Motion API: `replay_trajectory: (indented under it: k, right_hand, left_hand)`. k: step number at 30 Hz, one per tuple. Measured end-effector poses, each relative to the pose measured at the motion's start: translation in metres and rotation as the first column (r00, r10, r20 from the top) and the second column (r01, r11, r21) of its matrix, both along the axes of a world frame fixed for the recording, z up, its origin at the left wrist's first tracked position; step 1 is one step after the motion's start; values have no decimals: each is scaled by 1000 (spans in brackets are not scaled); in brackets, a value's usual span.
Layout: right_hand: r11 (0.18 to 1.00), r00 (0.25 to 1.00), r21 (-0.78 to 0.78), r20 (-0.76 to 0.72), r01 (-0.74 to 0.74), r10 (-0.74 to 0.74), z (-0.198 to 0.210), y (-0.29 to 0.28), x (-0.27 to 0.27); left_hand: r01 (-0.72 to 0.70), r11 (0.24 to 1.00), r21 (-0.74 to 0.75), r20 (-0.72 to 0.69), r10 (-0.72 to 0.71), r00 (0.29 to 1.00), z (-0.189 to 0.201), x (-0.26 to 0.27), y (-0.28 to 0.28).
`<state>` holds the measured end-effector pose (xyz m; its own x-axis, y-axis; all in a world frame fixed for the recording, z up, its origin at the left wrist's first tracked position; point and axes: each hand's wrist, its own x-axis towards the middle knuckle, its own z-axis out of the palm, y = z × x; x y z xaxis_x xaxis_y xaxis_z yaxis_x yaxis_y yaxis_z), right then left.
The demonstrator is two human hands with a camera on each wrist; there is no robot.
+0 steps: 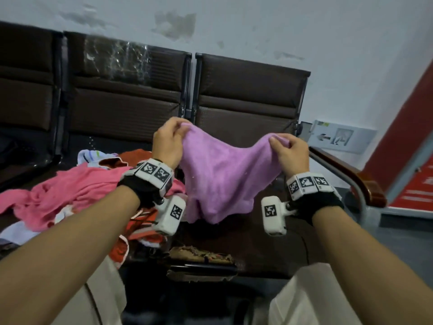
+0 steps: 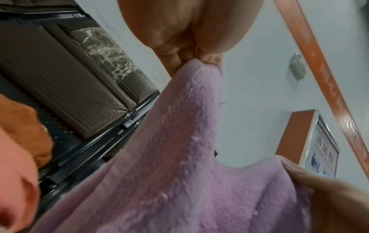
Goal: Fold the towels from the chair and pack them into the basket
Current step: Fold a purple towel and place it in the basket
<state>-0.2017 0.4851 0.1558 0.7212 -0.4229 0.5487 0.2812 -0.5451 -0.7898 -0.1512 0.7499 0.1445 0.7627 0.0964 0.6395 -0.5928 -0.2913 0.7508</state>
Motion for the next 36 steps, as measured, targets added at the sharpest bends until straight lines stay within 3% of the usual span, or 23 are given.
replay_trajectory:
  k: [3,7,15,19,23,24,27,28,29,31,33,34,36]
  right_hand:
    - [989,991,62,8,133,-133,5,-15,15]
    - [945,950,114,-96,308,-298,-27,-38,34]
    - [949,924,179,-332,258,-189,-93,-43,71]
    - [976,914,214,-404,49,43,-123,-39,78]
    - [938,871,247,-369,-244,323,-114,-17,77]
    - [895,819,312,-383,-319,426,-111,-11,75]
    - [685,555,475,-404,-553,727,-111,6,69]
    - [674,515,445,-437,-589,738,-112,11,69]
    - [707,524,356,-487,-612,699,-113,15,68]
    - [787,627,18,-593,-616,505,-115,21,67]
    - [761,707,-267,-627,-591,329,-116,21,68]
    - [749,729,-322,-616,-579,299,-116,23,67]
    - [770,752,-269,-542,-579,376,-114,28,66]
  left_hand:
    - [-107,994,-33,-2,107,994,12,21,5]
    - [-266,963,41,-100,269,958,-14,53,23]
    - [-127,970,206,-286,184,941,-84,86,7]
    - [45,995,94,-366,-7,930,-125,87,-3]
    - [142,986,-81,-515,-164,841,-144,85,-8]
    - [154,984,-85,-519,-176,837,-145,84,-10]
    - [209,976,-57,-504,-209,838,-143,78,-17]
    - [228,973,-39,-491,-217,843,-142,76,-20]
    - [244,969,-31,-488,-227,843,-142,74,-22]
    - [259,965,-51,-512,-248,823,-140,73,-24]
    - [274,960,-61,-523,-265,810,-135,73,-22]
    - [280,958,-63,-524,-271,808,-134,74,-21]
    - [298,951,-81,-524,-295,799,-130,73,-19]
